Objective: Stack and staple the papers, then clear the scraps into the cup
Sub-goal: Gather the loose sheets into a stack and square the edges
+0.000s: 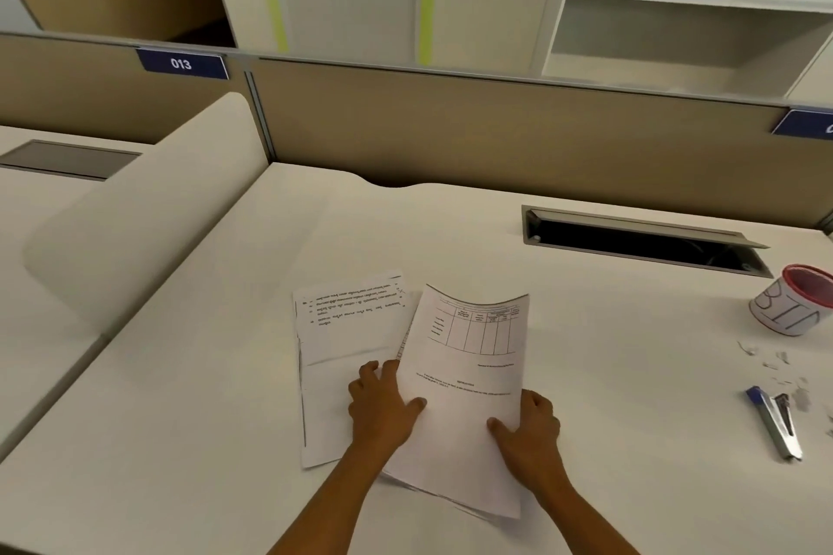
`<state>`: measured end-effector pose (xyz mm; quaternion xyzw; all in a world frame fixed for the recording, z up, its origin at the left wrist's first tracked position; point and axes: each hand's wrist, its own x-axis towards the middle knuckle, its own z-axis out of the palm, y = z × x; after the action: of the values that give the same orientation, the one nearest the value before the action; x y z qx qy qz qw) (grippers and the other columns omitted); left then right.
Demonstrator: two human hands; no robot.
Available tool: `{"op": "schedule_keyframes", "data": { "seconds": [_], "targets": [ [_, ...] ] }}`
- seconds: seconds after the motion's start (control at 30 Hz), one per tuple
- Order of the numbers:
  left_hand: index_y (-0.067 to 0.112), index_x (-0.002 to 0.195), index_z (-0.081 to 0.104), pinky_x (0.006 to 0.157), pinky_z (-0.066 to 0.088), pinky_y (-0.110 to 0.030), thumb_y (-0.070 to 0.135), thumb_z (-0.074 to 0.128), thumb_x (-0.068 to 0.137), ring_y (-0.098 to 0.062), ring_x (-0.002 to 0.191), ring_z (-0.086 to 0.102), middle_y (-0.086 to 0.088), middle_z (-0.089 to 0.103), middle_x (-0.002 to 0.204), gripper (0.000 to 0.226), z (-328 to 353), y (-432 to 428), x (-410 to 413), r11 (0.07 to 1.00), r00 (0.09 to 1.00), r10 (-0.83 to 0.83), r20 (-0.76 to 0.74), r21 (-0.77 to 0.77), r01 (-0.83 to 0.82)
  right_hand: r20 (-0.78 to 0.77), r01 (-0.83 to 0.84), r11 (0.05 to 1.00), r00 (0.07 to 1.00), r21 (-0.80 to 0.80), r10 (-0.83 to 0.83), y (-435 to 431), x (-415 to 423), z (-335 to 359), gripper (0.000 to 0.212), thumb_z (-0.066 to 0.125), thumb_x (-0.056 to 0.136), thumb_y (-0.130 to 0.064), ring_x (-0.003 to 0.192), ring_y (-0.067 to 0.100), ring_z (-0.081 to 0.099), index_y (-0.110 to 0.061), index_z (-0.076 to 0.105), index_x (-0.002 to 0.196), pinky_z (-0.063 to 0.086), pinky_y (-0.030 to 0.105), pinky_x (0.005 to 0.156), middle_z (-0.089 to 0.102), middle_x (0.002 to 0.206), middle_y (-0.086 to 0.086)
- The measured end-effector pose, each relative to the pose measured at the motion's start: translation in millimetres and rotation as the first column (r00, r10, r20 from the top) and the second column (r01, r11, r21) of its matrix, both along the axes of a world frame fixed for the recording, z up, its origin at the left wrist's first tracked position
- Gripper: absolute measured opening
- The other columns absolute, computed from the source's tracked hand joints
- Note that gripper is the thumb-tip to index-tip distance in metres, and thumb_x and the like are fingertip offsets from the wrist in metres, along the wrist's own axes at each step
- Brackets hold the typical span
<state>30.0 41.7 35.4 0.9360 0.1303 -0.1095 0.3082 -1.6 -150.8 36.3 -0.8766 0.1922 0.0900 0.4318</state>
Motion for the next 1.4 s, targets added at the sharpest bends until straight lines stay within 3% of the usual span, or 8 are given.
{"op": "schedule_keyframes", "data": {
  "seconds": [0.33,0.5,0.63,0.73,0.93,1.2,1.3,1.4],
  "targets": [
    [0.017,0.141,0.034,0.099,0.039,-0.026,0.029,0.071,0.081,-0.022,0.125,0.035,-0.004,0.033,0.141,0.071,-7.6,-1.9,-1.9,0.996,0.998,-0.016,0.065,-0.087,0.021,0.000,0.144,0.960,0.989,0.242,-0.149,-8.6,9.5,0.8,0.063,0.073,0.075,-0.007,0.104,0.028,0.055,-0.015,0.042,0.129,0.052,0.047,0.089,0.052,0.122,0.009],
    [0.016,0.143,0.032,0.102,0.036,-0.026,0.030,0.070,0.082,-0.020,0.128,0.032,-0.003,0.029,0.144,0.072,-15.1,-2.0,-3.9,0.995,0.996,-0.020,0.087,-0.099,0.029,-0.136,0.248,0.839,0.969,0.484,-0.208,-15.2,15.6,-1.1,0.042,0.068,0.082,-0.007,0.093,0.031,0.065,-0.012,0.055,0.122,0.056,0.043,0.077,0.066,0.111,0.011],
    [0.017,0.138,0.043,0.104,0.035,-0.034,0.033,0.072,0.080,-0.024,0.132,0.028,-0.005,0.026,0.147,0.066,-10.5,6.0,-0.3,0.971,0.976,0.136,0.172,-0.218,-0.097,-0.060,0.197,0.906,0.980,0.375,-0.188,-14.5,14.7,-1.0,0.032,0.058,0.091,-0.018,0.092,0.028,0.064,-0.011,0.056,0.122,0.054,0.045,0.084,0.066,0.110,0.009],
    [0.019,0.138,0.042,0.106,0.030,-0.047,0.046,0.067,0.079,-0.034,0.133,0.023,-0.011,0.024,0.150,0.070,-10.0,21.4,5.6,0.956,0.933,0.285,0.221,0.010,-0.294,0.020,0.161,0.941,0.984,0.298,-0.175,-15.5,14.3,3.9,0.030,0.052,0.095,-0.018,0.089,0.027,0.059,-0.012,0.053,0.124,0.050,0.039,0.081,0.061,0.104,0.006],
    [0.010,0.148,0.006,0.107,0.027,-0.053,0.074,0.057,0.070,-0.042,0.138,0.015,-0.020,0.005,0.155,0.113,-12.2,45.1,13.6,0.870,0.896,0.435,-0.082,0.292,-0.396,0.053,0.144,0.965,0.986,0.218,-0.159,-26.2,14.9,2.9,0.030,0.054,0.094,-0.019,0.091,0.028,0.061,-0.014,0.054,0.123,0.052,0.041,0.080,0.063,0.107,0.005],
    [0.009,0.145,0.010,0.083,0.049,-0.045,0.053,0.086,0.051,-0.040,0.114,0.044,-0.019,0.023,0.141,0.129,-3.2,56.8,20.6,0.864,0.861,0.502,-0.082,0.099,-0.494,0.046,0.148,0.960,0.985,0.237,-0.164,-29.5,17.7,4.8,0.032,0.055,0.093,-0.017,0.093,0.030,0.061,-0.014,0.052,0.125,0.052,0.045,0.084,0.062,0.109,0.006],
    [0.002,0.138,0.021,0.076,0.050,-0.043,0.030,0.087,0.061,-0.042,0.105,0.056,-0.023,0.045,0.128,0.105,-2.0,61.2,19.1,0.841,0.846,0.534,-0.011,-0.102,-0.532,0.044,0.141,0.962,0.987,0.235,-0.155,-30.7,18.6,4.2,0.032,0.055,0.093,-0.017,0.093,0.030,0.061,-0.014,0.052,0.125,0.053,0.047,0.085,0.063,0.113,0.008],
    [0.000,0.126,0.043,0.080,0.048,-0.041,0.016,0.066,0.086,-0.042,0.103,0.059,-0.025,0.061,0.115,0.049,-0.1,67.8,16.8,0.851,0.844,0.522,0.126,-0.149,-0.504,0.045,0.134,0.963,0.988,0.233,-0.149,-31.4,19.4,3.3,0.034,0.056,0.093,-0.017,0.096,0.032,0.062,-0.014,0.051,0.126,0.053,0.048,0.086,0.063,0.117,0.010]
  ]
}}
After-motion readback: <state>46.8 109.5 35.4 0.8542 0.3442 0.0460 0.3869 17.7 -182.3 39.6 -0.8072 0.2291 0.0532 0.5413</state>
